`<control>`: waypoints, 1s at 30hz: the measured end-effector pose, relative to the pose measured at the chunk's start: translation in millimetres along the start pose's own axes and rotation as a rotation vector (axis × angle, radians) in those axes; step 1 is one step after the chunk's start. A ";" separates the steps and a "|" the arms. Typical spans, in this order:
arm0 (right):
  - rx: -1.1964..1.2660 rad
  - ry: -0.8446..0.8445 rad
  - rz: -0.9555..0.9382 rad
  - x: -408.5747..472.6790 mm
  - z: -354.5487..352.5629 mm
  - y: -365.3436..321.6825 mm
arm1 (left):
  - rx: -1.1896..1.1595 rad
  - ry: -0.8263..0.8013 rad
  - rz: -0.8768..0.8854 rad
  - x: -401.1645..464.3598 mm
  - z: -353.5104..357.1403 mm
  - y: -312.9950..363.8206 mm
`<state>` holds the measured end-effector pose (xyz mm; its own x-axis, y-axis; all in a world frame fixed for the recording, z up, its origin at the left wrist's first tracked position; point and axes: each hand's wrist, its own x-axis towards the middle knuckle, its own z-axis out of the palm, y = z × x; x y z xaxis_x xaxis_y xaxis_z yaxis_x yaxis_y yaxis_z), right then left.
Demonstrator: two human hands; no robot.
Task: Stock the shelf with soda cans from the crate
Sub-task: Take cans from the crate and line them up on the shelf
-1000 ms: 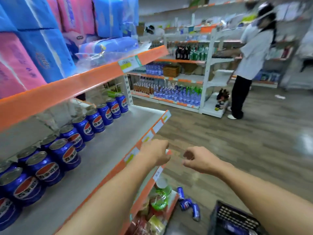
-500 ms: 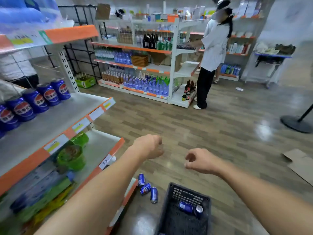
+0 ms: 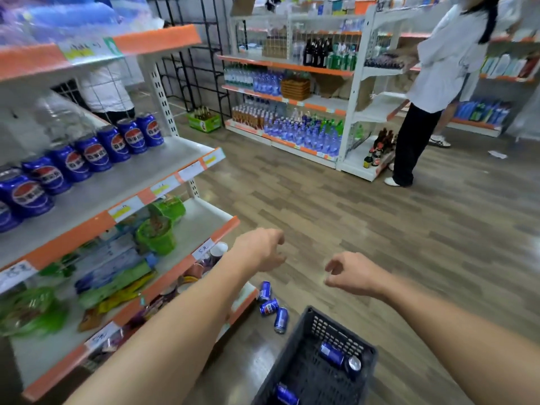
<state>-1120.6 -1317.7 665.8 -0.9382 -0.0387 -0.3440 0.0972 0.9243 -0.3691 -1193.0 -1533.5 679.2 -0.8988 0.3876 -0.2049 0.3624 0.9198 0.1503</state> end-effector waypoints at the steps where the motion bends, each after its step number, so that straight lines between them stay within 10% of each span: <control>1: 0.008 0.012 -0.016 4.7 -2.5 -4.4 | 0.003 0.010 -0.013 2.3 -3.6 -5.2; 13: -0.013 0.044 -0.164 65.6 -42.6 -38.4 | 0.004 0.006 -0.114 43.0 -23.4 -26.6; 30: -0.194 -0.207 -0.618 157.0 -95.3 20.0 | -0.241 0.148 -0.699 45.9 -10.6 69.0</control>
<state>-1297.7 -1269.2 686.7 -0.7175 -0.6354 -0.2853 -0.5155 0.7599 -0.3961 -1211.8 -1452.9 690.4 -0.9296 -0.3093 -0.2003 -0.3530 0.9033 0.2439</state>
